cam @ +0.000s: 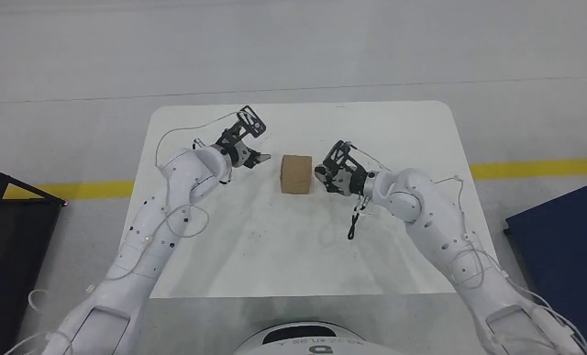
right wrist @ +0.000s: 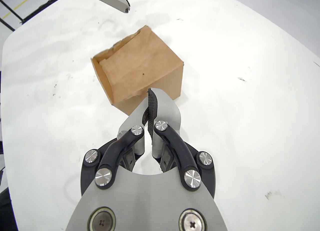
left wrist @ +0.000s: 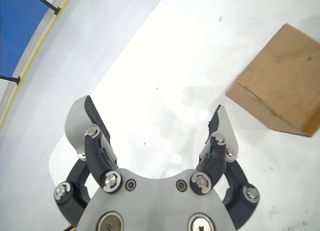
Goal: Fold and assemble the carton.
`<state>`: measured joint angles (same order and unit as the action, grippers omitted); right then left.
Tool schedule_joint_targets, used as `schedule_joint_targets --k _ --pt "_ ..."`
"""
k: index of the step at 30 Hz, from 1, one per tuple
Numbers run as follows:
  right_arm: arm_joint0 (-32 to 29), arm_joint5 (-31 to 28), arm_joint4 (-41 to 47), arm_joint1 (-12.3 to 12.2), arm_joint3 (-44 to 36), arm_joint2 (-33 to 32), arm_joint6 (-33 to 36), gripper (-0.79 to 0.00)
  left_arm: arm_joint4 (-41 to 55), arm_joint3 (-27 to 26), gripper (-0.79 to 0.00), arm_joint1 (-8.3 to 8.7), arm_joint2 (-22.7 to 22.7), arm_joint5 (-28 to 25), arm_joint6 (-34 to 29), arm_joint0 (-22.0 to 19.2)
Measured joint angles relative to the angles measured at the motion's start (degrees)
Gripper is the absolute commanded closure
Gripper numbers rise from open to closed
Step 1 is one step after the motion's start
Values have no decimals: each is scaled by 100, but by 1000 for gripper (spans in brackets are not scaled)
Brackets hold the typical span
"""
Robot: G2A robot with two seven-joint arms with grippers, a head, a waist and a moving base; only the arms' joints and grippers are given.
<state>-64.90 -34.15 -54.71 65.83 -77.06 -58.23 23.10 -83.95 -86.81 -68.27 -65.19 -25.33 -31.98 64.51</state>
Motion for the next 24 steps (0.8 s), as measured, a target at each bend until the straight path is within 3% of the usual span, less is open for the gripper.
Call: schedule_joint_targets --k 4,9,12,14,24 --pt "-60 19 148 -17 178 -163 -371 0 -19 -585 -785 103 -378 -108 -175 515" --pt "33 -89 8 58 -11 217 -83 0 -52 -885 -785 154 -512 -231 -357 779" --pt "111 -282 66 94 1 379 -53 0 -37 -925 -785 159 -497 -259 -459 811" --pt "95 -113 -4 79 23 288 -131 0 -30 -904 -785 158 -466 -281 -513 802" --pt "-1043 -21 -380 -261 -1038 -878 -595 0 -229 -581 -785 127 -191 -290 -863 534"
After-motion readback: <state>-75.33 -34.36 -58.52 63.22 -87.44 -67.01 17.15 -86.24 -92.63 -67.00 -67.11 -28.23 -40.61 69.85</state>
